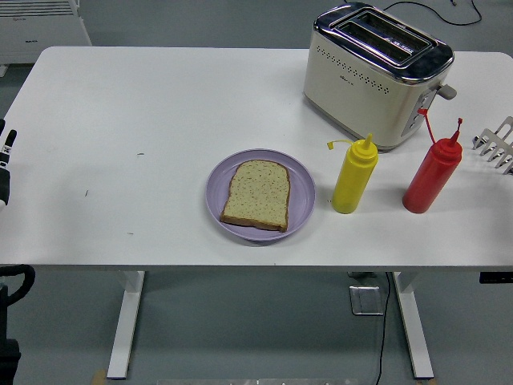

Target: Pick up the cup,pour liquid into bread,place the cup on the desk

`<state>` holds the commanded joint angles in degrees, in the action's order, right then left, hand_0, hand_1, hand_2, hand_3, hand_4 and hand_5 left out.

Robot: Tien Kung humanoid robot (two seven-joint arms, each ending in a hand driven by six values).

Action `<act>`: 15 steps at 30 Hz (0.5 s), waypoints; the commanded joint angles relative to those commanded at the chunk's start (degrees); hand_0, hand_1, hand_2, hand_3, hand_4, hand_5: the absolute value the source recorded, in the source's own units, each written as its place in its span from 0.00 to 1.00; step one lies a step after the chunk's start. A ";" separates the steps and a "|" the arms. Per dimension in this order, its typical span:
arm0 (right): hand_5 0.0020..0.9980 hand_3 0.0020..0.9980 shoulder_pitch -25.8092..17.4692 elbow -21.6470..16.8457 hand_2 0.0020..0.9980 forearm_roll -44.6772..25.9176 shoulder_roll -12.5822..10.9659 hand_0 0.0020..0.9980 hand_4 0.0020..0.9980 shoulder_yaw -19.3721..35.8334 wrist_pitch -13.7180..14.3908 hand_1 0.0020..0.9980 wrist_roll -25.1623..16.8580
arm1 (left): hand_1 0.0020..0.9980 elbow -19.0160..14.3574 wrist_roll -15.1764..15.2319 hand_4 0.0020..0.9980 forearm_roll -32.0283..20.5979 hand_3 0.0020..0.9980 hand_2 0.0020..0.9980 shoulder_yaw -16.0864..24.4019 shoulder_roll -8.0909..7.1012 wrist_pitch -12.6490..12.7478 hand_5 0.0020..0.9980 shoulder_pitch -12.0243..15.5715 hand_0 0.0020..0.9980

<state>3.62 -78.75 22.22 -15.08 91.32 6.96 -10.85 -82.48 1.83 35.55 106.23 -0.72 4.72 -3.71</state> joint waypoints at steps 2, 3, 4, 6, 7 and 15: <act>0.69 0.77 0.02 -0.01 0.73 0.00 0.03 0.76 0.57 -0.05 0.00 0.71 0.02 | 0.84 0.00 0.00 0.66 0.00 0.75 0.86 0.00 0.00 0.00 1.00 -0.01 0.83; 0.69 0.77 0.03 -0.01 0.73 -0.01 0.04 0.76 0.57 -0.07 0.00 0.71 0.02 | 0.84 0.00 0.00 0.66 0.00 0.75 0.86 0.00 0.00 0.00 1.00 -0.01 0.83; 0.69 0.77 0.02 -0.01 0.73 0.00 0.06 0.76 0.57 -0.10 -0.01 0.71 0.04 | 0.84 0.00 -0.01 0.66 0.00 0.75 0.86 0.00 0.00 0.00 1.00 0.00 0.83; 0.68 0.77 0.00 -0.02 0.72 -0.01 0.08 0.76 0.57 -0.13 -0.02 0.70 0.06 | 0.84 0.00 -0.02 0.66 -0.01 0.75 0.86 0.00 0.01 0.00 1.00 0.01 0.83; 0.68 0.77 -0.01 -0.02 0.72 -0.01 0.09 0.76 0.57 -0.13 -0.02 0.70 0.06 | 0.84 0.00 -0.02 0.66 0.00 0.75 0.86 0.00 0.01 0.00 1.00 0.02 0.83; 0.68 0.76 -0.05 -0.03 0.72 0.01 0.13 0.76 0.57 -0.23 -0.11 0.70 0.14 | 0.84 0.01 0.00 0.66 -0.02 0.75 0.86 -0.02 0.04 0.01 1.00 0.01 0.83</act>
<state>3.56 -78.78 22.23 -14.95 91.09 6.86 -10.71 -82.47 1.82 35.53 106.21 -0.69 4.73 -3.71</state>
